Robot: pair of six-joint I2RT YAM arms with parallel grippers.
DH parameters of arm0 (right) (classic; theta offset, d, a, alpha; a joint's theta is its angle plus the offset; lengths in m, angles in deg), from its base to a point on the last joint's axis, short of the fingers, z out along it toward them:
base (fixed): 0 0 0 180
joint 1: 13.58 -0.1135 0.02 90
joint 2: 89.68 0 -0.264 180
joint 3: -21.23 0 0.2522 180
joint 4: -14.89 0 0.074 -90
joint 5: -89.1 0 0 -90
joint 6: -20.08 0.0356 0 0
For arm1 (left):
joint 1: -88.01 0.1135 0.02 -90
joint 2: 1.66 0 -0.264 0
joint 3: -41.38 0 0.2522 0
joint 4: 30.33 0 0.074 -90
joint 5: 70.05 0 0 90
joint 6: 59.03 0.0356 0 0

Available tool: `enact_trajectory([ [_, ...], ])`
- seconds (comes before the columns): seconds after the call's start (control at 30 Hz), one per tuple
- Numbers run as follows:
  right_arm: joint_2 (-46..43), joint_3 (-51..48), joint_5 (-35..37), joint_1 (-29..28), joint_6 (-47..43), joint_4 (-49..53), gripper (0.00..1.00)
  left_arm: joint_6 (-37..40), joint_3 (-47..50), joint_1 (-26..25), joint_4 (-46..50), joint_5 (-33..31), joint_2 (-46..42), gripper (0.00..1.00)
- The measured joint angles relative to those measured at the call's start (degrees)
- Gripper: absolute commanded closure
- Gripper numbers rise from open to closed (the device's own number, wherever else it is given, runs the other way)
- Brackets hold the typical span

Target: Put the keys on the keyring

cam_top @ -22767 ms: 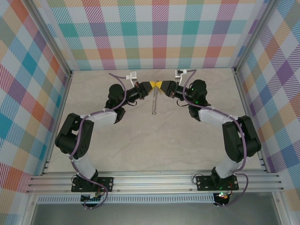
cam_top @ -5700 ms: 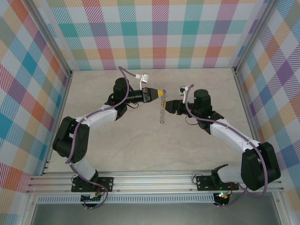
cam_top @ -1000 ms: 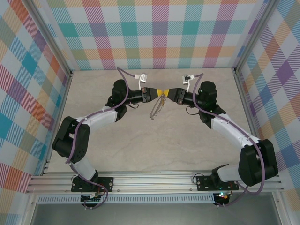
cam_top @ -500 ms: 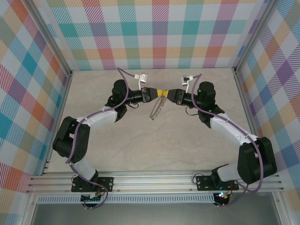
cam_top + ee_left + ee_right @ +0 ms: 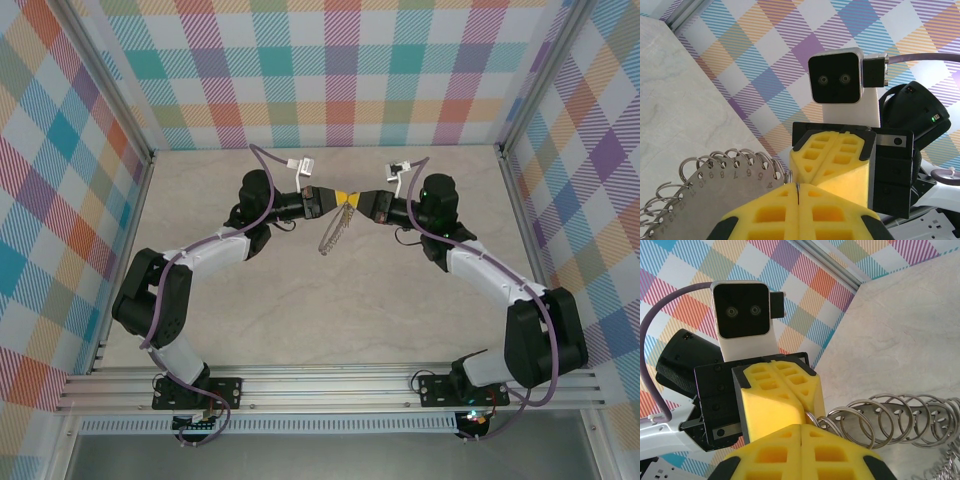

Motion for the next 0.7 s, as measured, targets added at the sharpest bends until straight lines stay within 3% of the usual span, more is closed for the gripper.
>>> enact_trajectory([
  [0.03, 0.0, 0.0, 0.0, 0.0, -0.02, -0.02, 1.0, 0.02, 0.0, 0.0, 0.0, 0.02, -0.02, 1.0],
  [0.1, -0.09, 0.0, 0.07, 0.13, -0.07, 0.04, 0.77, 0.0, 0.0, 0.0, 0.0, 0.0, -0.02, 1.0],
  [0.13, -0.26, -0.04, 0.33, 0.28, -0.15, 0.17, 0.72, 0.02, 0.0, 0.0, 0.02, -0.02, 0.0, 1.0],
  [0.37, -4.11, -1.57, 1.36, 1.44, -0.46, 0.74, 0.73, 0.0, 0.04, 0.0, 0.02, -0.07, -0.02, 1.0],
  [0.7, -3.1, -1.62, 1.05, 1.64, -0.17, 0.07, 0.76, 0.0, 0.07, 0.0, 0.0, -0.07, -0.02, 1.0],
])
